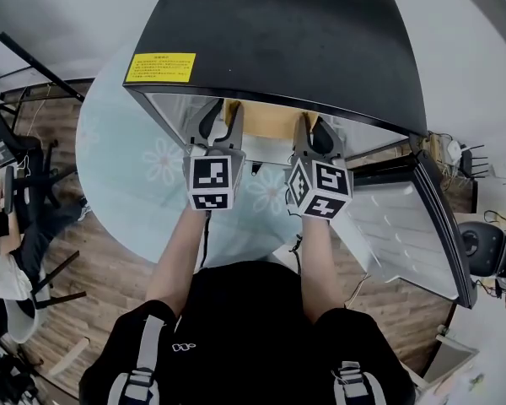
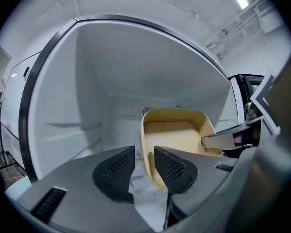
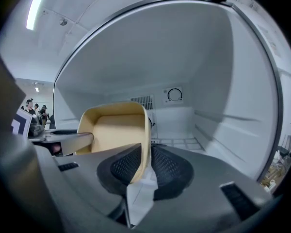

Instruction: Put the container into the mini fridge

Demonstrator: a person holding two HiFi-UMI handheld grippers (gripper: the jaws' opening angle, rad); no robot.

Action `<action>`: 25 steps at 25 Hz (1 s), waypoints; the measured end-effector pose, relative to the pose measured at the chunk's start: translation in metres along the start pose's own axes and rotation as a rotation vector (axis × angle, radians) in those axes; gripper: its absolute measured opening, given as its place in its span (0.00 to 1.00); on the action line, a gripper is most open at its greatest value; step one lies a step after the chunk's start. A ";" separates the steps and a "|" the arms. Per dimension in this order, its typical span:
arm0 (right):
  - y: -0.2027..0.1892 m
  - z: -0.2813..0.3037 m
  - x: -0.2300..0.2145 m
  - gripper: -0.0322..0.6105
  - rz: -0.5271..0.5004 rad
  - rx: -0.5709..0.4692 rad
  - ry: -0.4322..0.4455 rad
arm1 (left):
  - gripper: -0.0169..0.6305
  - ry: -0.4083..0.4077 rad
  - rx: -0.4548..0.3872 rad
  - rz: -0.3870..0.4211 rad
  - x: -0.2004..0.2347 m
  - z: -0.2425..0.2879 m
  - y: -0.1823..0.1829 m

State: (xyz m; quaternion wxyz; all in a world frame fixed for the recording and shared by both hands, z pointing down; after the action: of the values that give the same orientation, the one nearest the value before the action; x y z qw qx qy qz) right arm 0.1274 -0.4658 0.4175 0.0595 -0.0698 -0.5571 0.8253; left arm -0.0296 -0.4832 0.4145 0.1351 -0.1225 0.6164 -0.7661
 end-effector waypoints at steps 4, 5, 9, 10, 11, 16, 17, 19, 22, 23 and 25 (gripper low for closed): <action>0.003 0.003 0.000 0.17 -0.004 -0.007 0.001 | 0.24 0.001 -0.019 0.019 0.000 0.003 0.003; 0.004 0.003 0.000 0.19 -0.004 -0.008 0.001 | 0.25 0.001 -0.023 0.018 0.001 0.003 0.003; 0.007 0.005 0.000 0.21 -0.002 -0.025 -0.003 | 0.25 0.002 -0.040 0.009 0.003 0.004 0.005; 0.008 0.004 -0.001 0.21 0.000 -0.035 -0.003 | 0.25 0.002 -0.046 0.005 0.003 0.004 0.006; 0.009 0.004 -0.001 0.21 0.002 -0.045 -0.002 | 0.27 0.001 -0.054 0.001 0.004 0.004 0.007; 0.014 0.003 -0.001 0.25 0.008 -0.083 0.004 | 0.27 0.004 -0.087 -0.007 0.006 0.003 0.012; 0.015 0.002 -0.001 0.25 0.007 -0.091 0.004 | 0.27 0.005 -0.090 -0.008 0.006 0.003 0.013; 0.018 0.001 -0.001 0.25 0.007 -0.112 0.007 | 0.27 0.011 -0.099 -0.017 0.007 0.002 0.014; 0.021 -0.004 0.000 0.25 0.020 -0.147 0.020 | 0.27 0.020 -0.109 -0.044 0.008 -0.003 0.016; 0.022 -0.006 0.000 0.25 0.026 -0.156 0.023 | 0.26 0.020 -0.109 -0.053 0.008 -0.004 0.016; 0.022 -0.009 0.002 0.25 0.031 -0.168 0.030 | 0.25 0.019 -0.110 -0.068 0.007 -0.008 0.016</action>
State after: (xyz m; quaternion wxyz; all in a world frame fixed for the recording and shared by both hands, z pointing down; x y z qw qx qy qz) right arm 0.1267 -0.4651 0.3931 0.0490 -0.0955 -0.6225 0.7752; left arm -0.0382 -0.4817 0.3972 0.0962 -0.1430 0.6544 -0.7363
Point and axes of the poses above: the fingertips, and each gripper's own axes: z forward along the fingers, x to its left, y out of its top, the point moved 1 cm from there along -z, backward along the fingers, and after that the axes turned 6 degrees about x, right-handed, at the moved point
